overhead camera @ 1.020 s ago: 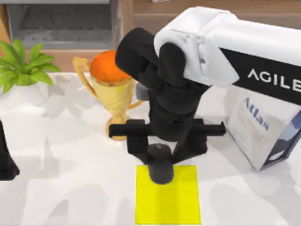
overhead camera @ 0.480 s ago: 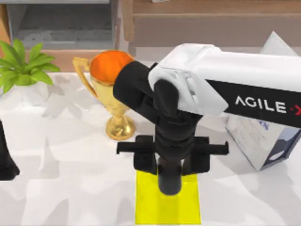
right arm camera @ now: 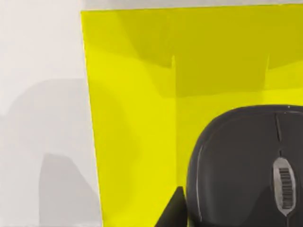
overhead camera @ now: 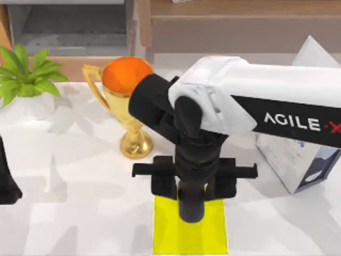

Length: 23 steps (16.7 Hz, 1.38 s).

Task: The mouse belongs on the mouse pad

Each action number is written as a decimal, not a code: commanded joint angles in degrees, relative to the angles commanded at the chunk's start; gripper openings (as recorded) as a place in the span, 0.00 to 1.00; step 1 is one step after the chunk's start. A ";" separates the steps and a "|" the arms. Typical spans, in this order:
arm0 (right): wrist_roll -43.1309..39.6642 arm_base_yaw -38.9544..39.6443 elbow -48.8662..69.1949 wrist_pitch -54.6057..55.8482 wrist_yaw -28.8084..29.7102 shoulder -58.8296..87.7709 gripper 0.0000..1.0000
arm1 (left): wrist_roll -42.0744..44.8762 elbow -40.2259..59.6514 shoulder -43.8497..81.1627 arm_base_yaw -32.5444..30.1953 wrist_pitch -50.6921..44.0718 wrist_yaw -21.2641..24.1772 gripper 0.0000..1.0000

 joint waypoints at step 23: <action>0.14 0.37 -4.77 7.01 0.10 2.44 0.38 | 0.00 0.00 0.00 0.00 0.00 0.00 1.00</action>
